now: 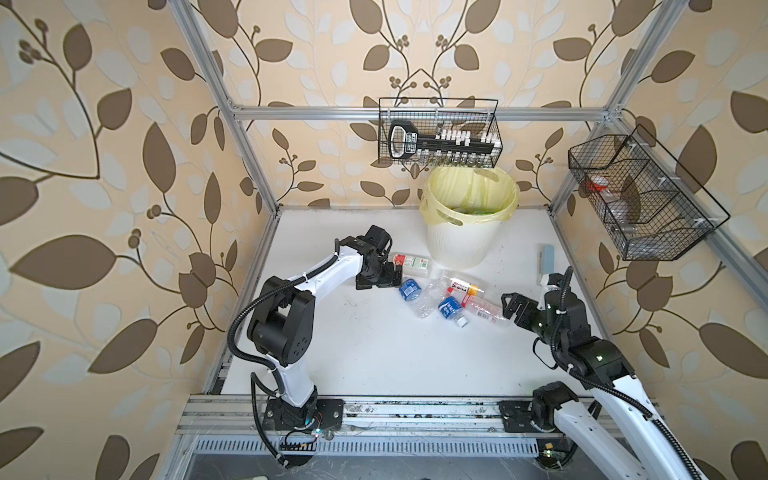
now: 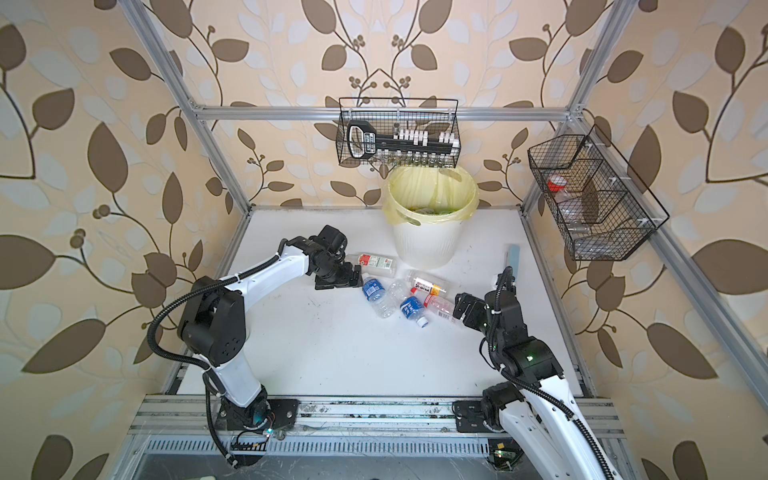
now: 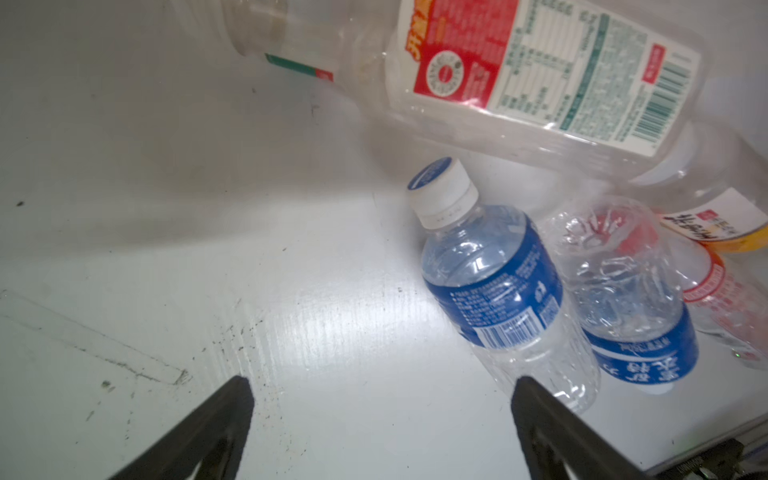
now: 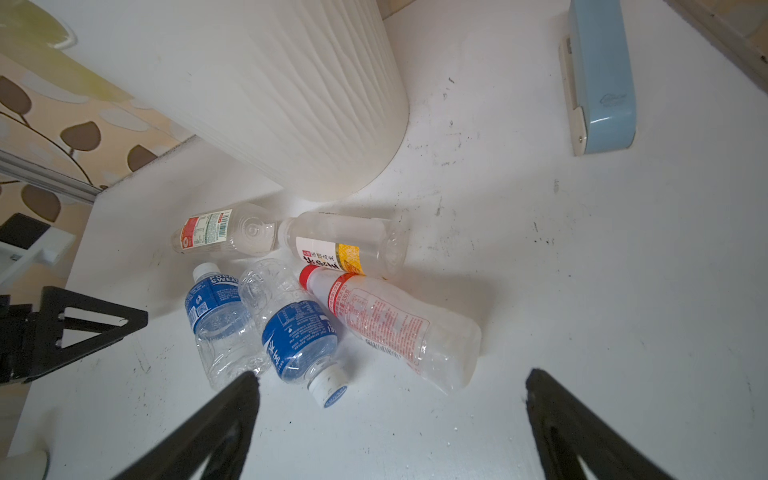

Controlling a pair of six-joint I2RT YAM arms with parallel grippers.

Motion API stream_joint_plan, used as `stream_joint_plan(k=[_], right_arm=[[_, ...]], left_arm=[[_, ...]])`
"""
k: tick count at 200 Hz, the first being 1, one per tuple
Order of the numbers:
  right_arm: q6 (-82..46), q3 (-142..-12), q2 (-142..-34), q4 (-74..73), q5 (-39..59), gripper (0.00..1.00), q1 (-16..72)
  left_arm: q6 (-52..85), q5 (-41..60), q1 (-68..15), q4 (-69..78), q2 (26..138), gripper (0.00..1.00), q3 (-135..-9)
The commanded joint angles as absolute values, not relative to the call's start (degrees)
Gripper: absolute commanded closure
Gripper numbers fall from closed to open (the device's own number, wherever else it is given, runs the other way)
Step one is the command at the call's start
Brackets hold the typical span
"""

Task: Throw the plastic bottles in the bin
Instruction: 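Lower left gripper onto the blue-label water bottle and close it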

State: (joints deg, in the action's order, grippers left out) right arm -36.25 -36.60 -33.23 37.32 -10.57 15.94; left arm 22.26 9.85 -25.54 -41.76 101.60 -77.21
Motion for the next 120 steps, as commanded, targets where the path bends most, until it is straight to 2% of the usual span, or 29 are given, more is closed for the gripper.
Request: stream_joint_plan(k=[1,120], right_arm=[[-37.0,-35.8,-32.6,38.7,-12.4,0.0,15.7],[-36.9,-33.8,-34.1,35.1,-14.2,0.0,15.7]], left_arm=[[25.6,7.3,-25.8,-42.9,101.7,0.01,-78.8],[29.9,2.3,-31.4,-42.7,107.8,0.01,-84.0]])
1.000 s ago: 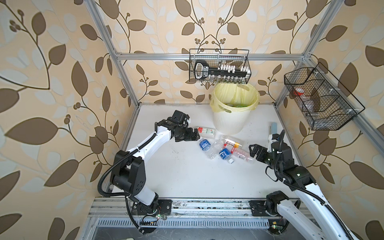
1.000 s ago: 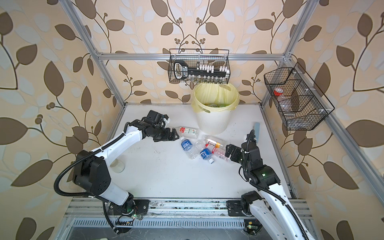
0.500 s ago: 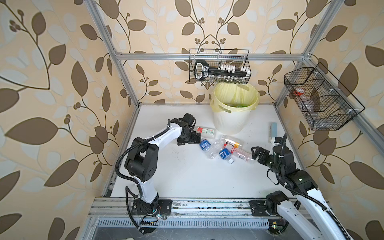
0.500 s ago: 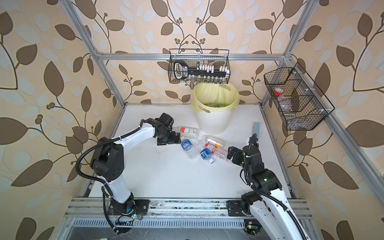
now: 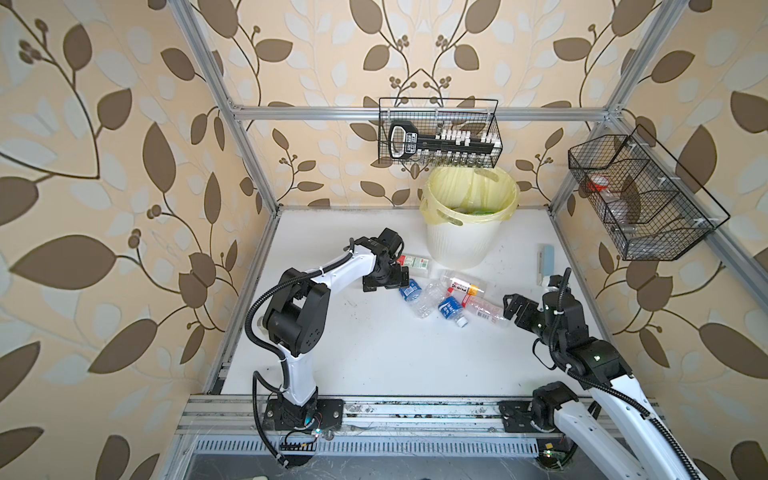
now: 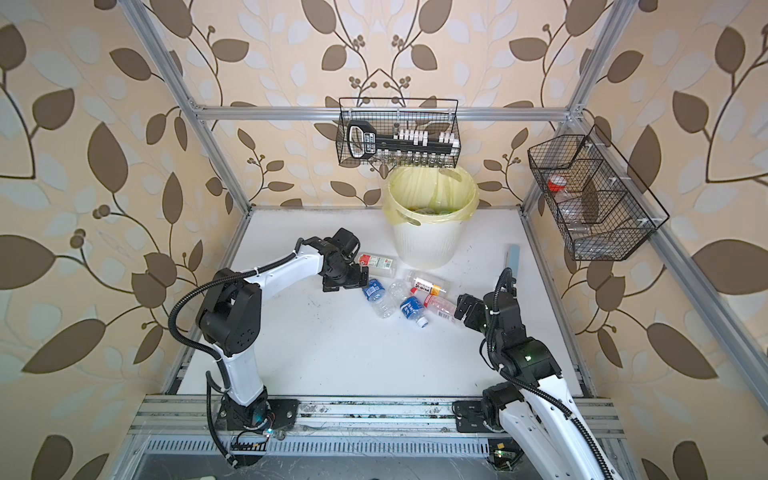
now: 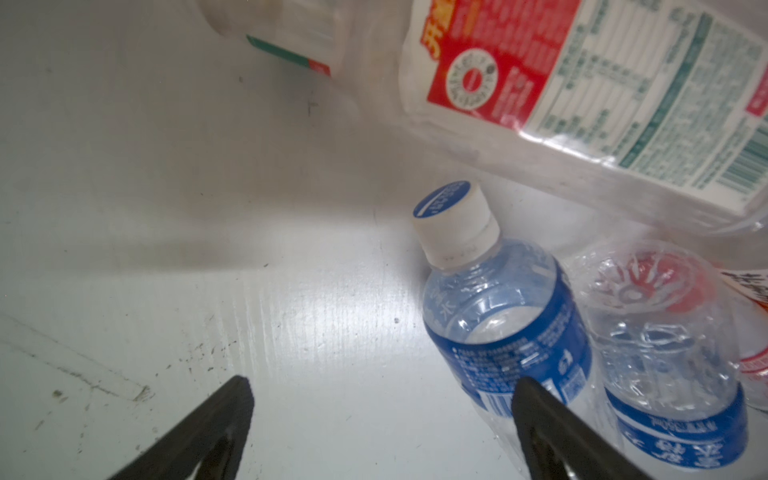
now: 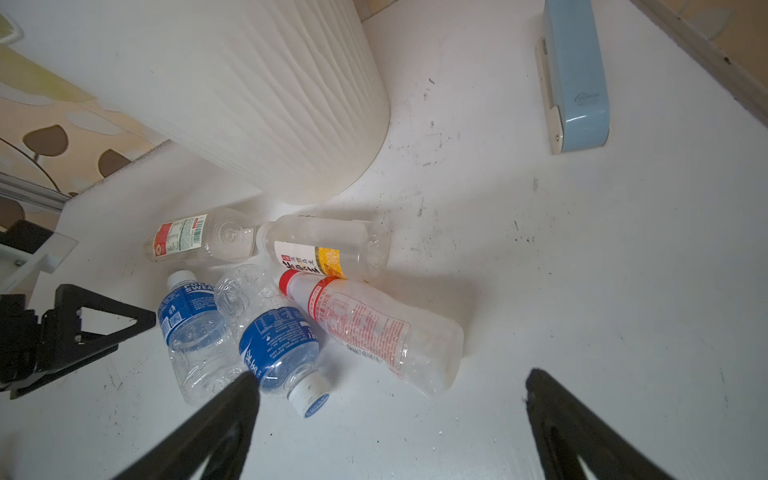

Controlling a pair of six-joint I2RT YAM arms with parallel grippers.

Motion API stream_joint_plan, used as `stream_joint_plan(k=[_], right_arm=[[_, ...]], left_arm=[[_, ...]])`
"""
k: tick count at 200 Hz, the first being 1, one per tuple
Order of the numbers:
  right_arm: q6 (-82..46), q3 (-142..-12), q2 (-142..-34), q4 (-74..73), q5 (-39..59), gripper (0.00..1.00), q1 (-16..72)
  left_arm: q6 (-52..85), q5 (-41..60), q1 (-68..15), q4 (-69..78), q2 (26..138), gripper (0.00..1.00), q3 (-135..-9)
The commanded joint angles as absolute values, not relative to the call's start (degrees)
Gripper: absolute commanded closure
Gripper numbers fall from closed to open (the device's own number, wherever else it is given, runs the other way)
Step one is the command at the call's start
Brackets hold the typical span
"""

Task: Throw the plastic bottles in the bin
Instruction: 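Lower left gripper onto the blue-label water bottle and close it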

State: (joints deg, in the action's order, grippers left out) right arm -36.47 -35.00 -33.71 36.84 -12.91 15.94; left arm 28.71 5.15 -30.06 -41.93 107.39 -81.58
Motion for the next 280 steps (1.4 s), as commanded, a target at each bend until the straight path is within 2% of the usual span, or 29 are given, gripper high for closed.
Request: stream_joint_plan(k=[1,104,123,204,231,265,280], right_arm=[[-36.9,-33.8,-34.2,35.1,-14.1,0.0,15.7],[-36.4,-33.3,-35.9,33.5,-14.1,0.0,15.7],[-36.1,-33.2,-35.8,33.6,-14.2,0.0,15.7],[-36.1,-33.4,-36.2,33.1,-14.2,0.0,15.6],[-36.0,-33.2,-36.3,32.9,-14.0,0.0,15.6],[-36.1,-33.2,-36.1,33.2,-13.6,0.0,15.5],[-36.2,-33.1,-35.6,33.5,-13.3,0.0,15.5]], left_arm=[[30.0,2.3,-31.5,-42.7,107.9,0.01,-84.0],[31.2,2.7,-35.2,-43.6,112.3,0.01,-88.2],[30.6,0.3,-36.2,-44.2,113.8,0.01,-89.1],[29.6,-0.1,-36.9,-42.1,114.1,0.01,-86.2],[27.8,-1.4,-36.9,-39.8,112.2,0.06,-83.5],[26.6,-1.1,-36.9,-37.6,111.0,0.17,-81.0],[25.8,-1.0,-36.9,-37.2,110.6,0.28,-80.4]])
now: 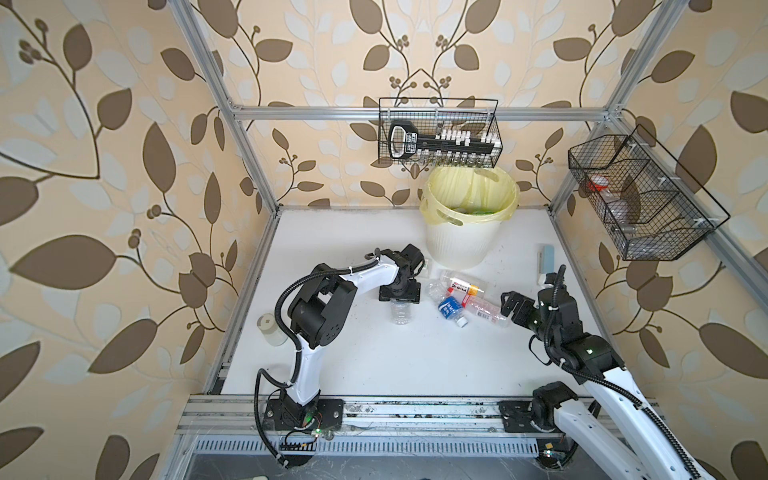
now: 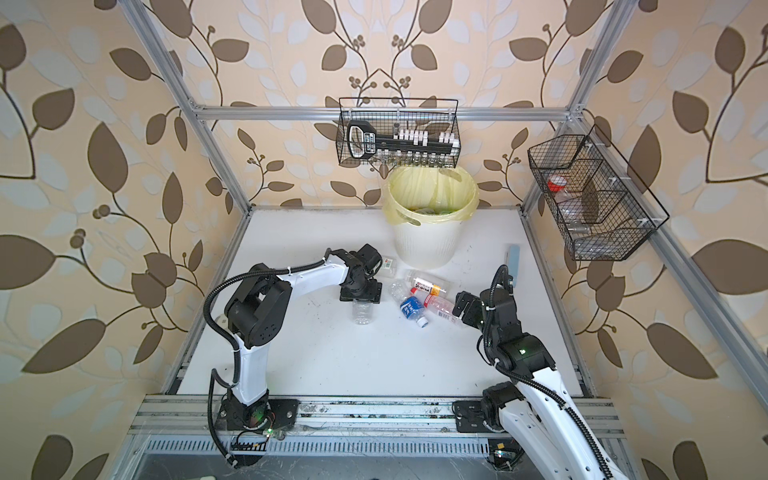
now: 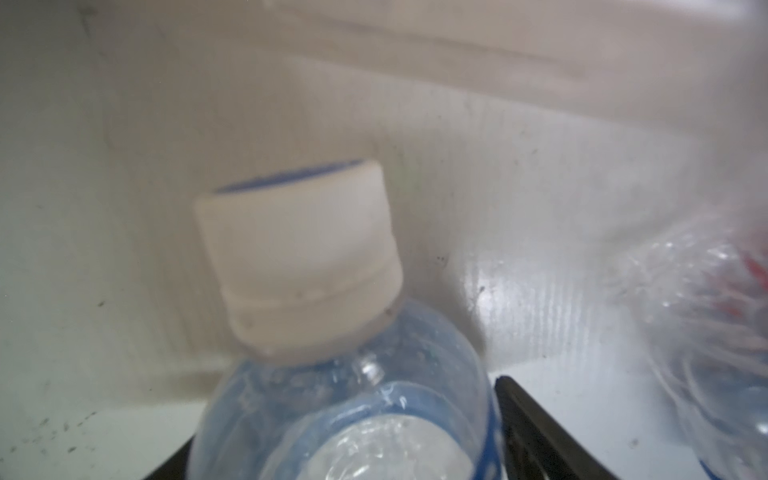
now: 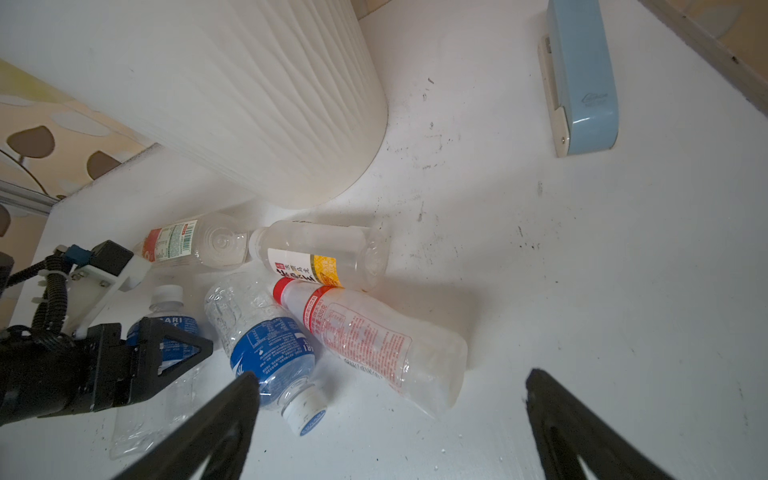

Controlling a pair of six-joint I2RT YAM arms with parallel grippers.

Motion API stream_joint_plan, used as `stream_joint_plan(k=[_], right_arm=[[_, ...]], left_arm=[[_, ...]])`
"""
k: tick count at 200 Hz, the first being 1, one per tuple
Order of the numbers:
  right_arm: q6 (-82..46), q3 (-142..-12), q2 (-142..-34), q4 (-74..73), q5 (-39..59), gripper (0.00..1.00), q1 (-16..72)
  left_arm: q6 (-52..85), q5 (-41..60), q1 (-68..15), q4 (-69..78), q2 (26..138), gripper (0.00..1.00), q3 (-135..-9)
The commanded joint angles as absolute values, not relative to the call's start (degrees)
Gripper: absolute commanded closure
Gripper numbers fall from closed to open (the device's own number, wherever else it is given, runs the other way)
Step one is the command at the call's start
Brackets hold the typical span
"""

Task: Throw the plastic bottles in the bin
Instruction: 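Lower left gripper onto the blue-label water bottle and close it, then lift the blue-label water bottle with left gripper toward the bin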

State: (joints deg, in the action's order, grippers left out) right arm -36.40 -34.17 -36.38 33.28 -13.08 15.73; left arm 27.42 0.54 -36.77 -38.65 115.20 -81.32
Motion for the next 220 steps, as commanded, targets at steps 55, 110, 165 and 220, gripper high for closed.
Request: stream_joint_plan(k=[55,110,165,220], right_arm=[[-36.8,-31.9,-34.0,33.2,-12.8,0.0,15.5],[-37.9,-31.0,-34.0,30.4,-10.3,0.0,15.6],[-39.6,-30.7,-34.4,29.9,-8.2,0.0,15.5],[-40.4,-30.7,-33.9,30.0,-7.6,0.0,15.5]], left_arm=[[18.9,0.0,-35.8,-36.7,104.0,0.42,-74.5],[15.6,-4.4,-31.9,-38.5,94.9,0.4,-71.2],[14.1,-1.2,-25.7,-44.7,93.2,0.46,-76.8],[13.8,2.5,-21.0,-45.0,88.5,0.46,-77.6]])
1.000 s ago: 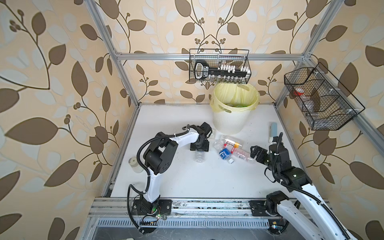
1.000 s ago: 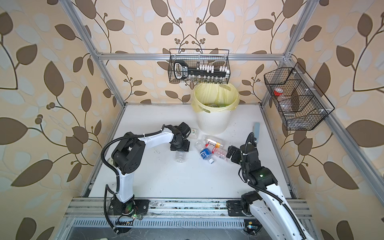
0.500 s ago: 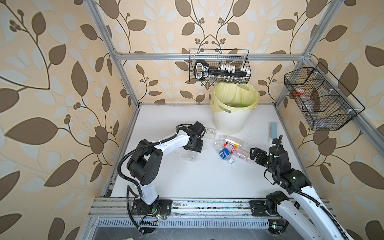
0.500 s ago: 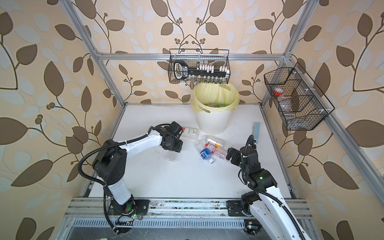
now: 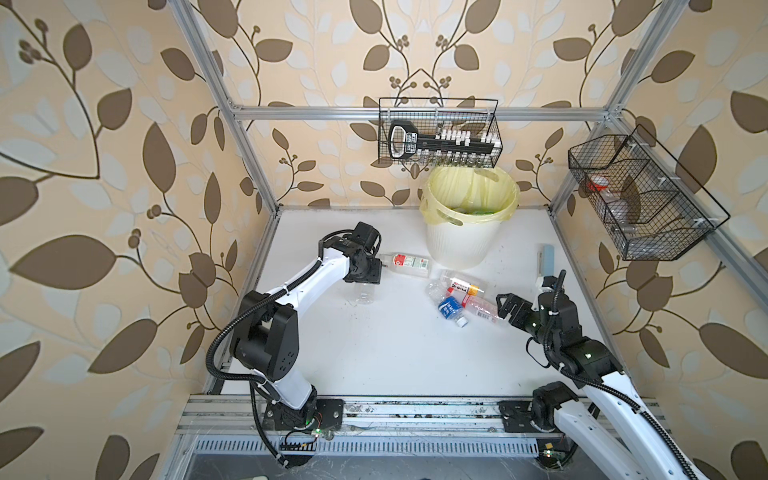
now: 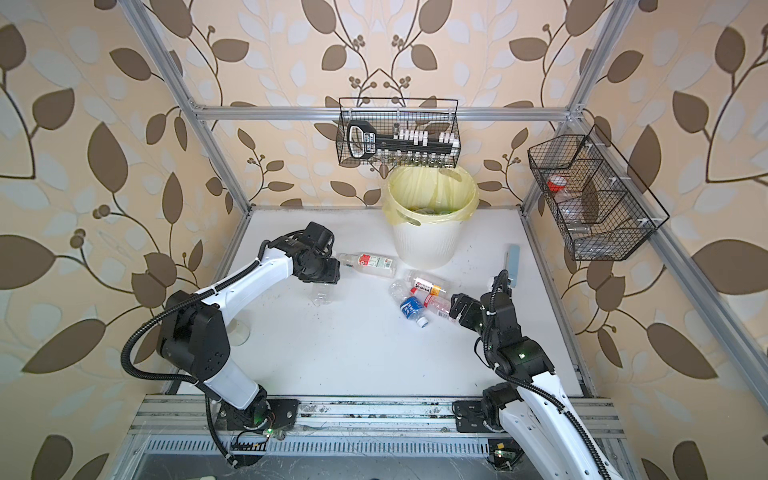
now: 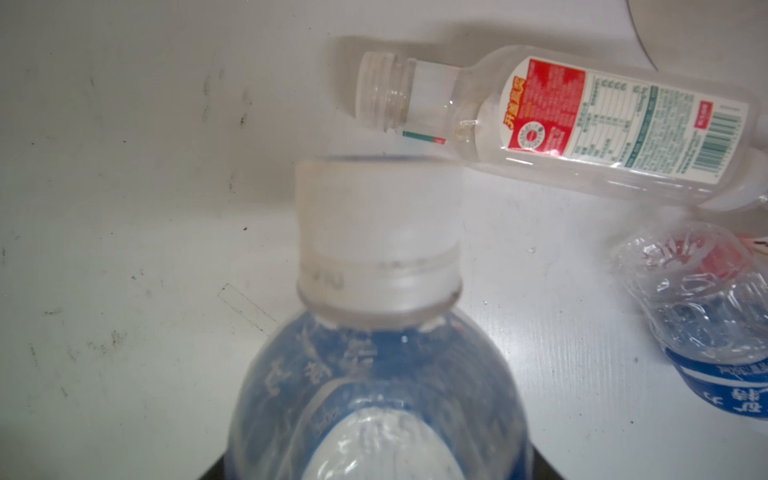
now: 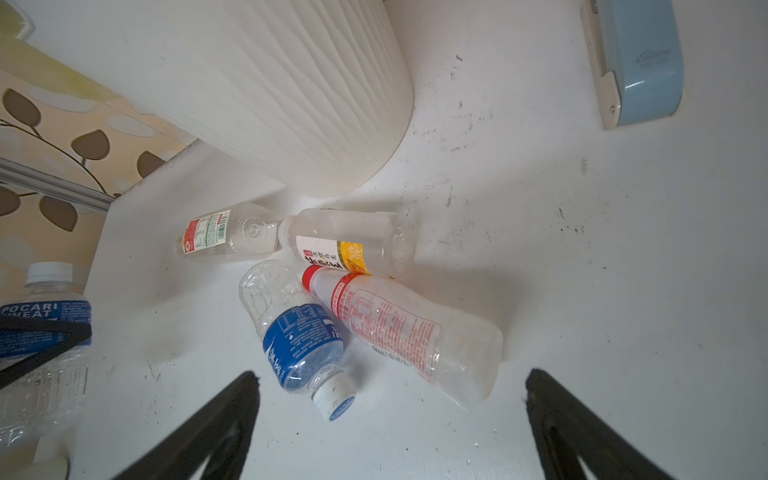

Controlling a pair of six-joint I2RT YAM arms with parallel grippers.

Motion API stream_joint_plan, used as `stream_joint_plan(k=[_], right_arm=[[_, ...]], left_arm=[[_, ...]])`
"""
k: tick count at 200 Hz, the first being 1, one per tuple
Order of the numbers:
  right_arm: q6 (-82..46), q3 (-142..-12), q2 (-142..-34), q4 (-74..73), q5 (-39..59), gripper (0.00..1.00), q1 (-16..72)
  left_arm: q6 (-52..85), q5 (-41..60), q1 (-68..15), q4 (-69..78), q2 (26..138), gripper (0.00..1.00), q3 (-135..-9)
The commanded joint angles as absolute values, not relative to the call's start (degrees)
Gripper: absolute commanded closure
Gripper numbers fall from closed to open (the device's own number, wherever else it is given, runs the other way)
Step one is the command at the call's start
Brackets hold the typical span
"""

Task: Throw the plastic bottles in the bin
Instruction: 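Lift the blue-label water bottle with left gripper toward the bin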

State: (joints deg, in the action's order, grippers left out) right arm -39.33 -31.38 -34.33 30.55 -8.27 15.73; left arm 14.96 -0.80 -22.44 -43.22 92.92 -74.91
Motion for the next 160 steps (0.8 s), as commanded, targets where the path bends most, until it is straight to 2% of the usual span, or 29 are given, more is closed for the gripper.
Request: stream_joint_plan(k=[1,20,39,59,160], right_arm=[[-40.4,-30.7,-33.9,29.9,-7.6,0.0,15.5],[-40.7,-30.9,-34.2,29.2,-7.0,0.0,15.5],[-41.1,-30.6,-34.3,27.5,-5.8,0.0,15.6],[-42.1,-30.6,-34.4,26.4,-5.2,0.0,15.6],[-43.4,-30.2,-32.6,26.1,-5.1,0.0,16.6]], left_arm=[[13.7,2.7,-20.9,-45.1,88.4,0.46,-77.7],[11.9,10.5,-19.0,-47.8,89.2,0.44,-80.7],[11.0,14.5,-18.0,-49.6,89.8,0.47,-83.7],[10.2,15.0,-17.9,-48.6,88.3,0.51,-84.6],[9.4,18.5,-17.6,-49.9,87.5,0.47,-96.5]])
